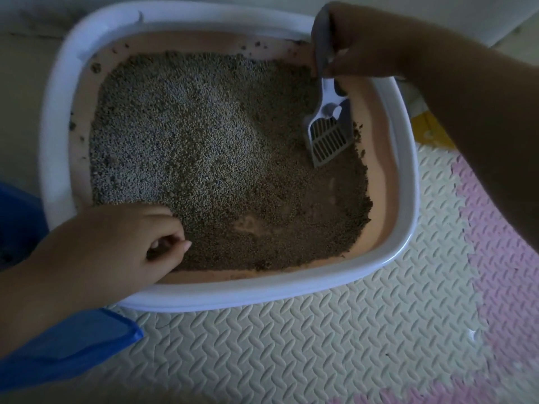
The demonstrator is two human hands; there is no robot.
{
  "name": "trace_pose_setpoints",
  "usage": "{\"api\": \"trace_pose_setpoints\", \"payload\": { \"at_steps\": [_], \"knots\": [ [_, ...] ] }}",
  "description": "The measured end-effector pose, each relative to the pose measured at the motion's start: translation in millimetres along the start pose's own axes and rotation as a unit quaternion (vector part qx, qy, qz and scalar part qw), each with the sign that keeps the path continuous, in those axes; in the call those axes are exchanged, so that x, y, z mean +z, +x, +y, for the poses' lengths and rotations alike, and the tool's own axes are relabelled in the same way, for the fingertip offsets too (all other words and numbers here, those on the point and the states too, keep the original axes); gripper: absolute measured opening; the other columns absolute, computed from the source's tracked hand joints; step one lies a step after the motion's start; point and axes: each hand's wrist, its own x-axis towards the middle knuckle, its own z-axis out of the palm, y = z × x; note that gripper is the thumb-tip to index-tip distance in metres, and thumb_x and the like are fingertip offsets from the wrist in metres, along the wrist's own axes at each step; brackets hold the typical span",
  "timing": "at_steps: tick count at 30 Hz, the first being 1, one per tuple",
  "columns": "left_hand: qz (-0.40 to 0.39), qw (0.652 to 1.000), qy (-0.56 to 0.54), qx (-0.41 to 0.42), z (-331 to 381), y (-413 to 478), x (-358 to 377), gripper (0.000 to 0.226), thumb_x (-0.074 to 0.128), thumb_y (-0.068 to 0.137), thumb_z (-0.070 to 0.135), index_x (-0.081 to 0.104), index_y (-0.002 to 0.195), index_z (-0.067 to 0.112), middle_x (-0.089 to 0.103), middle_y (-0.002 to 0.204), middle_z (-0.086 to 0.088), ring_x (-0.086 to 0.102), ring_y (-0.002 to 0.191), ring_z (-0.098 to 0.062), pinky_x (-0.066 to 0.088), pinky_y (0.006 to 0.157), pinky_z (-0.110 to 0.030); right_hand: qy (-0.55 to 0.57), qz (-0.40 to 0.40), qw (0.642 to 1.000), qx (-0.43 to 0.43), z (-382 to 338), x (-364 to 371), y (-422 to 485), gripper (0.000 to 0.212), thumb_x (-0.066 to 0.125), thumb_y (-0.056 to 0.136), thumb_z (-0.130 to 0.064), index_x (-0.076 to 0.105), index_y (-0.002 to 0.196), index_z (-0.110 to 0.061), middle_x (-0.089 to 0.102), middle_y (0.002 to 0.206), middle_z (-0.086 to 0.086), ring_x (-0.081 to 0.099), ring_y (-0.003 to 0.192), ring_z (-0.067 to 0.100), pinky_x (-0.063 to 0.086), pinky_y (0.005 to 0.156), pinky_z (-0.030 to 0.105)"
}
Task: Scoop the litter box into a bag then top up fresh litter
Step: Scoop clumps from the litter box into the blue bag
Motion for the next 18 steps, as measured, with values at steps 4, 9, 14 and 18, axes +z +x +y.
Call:
{"api": "trace_pose_setpoints", "payload": {
  "at_steps": [4,9,14,18],
  "knots": [
    [0.003,1.000,0.003,0.003,0.6,0.2,0.9,0.029,0.040,0.086,0.052,0.058,0.069,0.038,0.046,0.063,0.020,0.048,0.056,0.002,0.041,0.043,-0.023,-0.025,0.023,0.999,0.000,23.8,-3.9,8.6,0.012,0.063,0.080,-0.003,0.057,0.088,-0.009,0.062,0.103,0.005,0.058,0.100,0.017,0.045,0.079,0.014],
    [0.010,1.000,0.008,0.004,2.0,0.3,-0.5,0.030,0.040,0.086,0.052,0.058,0.069,0.037,0.045,0.063,0.020,0.047,0.055,0.003,0.040,0.042,-0.024,-0.010,0.022,1.000,0.012,37.0,-8.7,19.3,0.014,0.064,0.082,-0.004,0.057,0.093,-0.008,0.062,0.100,0.001,0.057,0.096,0.009,0.041,0.080,0.016],
    [0.016,1.000,0.004,0.010,-0.6,-1.3,1.4,0.042,0.029,0.090,0.061,0.057,0.069,0.037,0.047,0.064,0.021,0.049,0.057,0.002,0.043,0.043,-0.027,0.036,-0.079,0.993,0.075,41.5,5.8,21.8,0.024,0.066,0.084,-0.003,0.049,0.099,-0.012,0.061,0.088,-0.010,0.066,0.087,0.012,0.054,0.073,0.028],
    [0.028,0.999,-0.017,0.010,-4.4,-0.8,5.0,0.030,0.040,0.087,0.056,0.057,0.071,0.037,0.047,0.066,0.021,0.048,0.059,0.003,0.043,0.043,-0.029,0.051,-0.063,0.994,0.077,42.8,9.1,11.8,0.027,0.065,0.085,-0.006,0.049,0.106,-0.013,0.061,0.091,-0.012,0.063,0.081,0.003,0.046,0.066,0.018]
  ]
}}
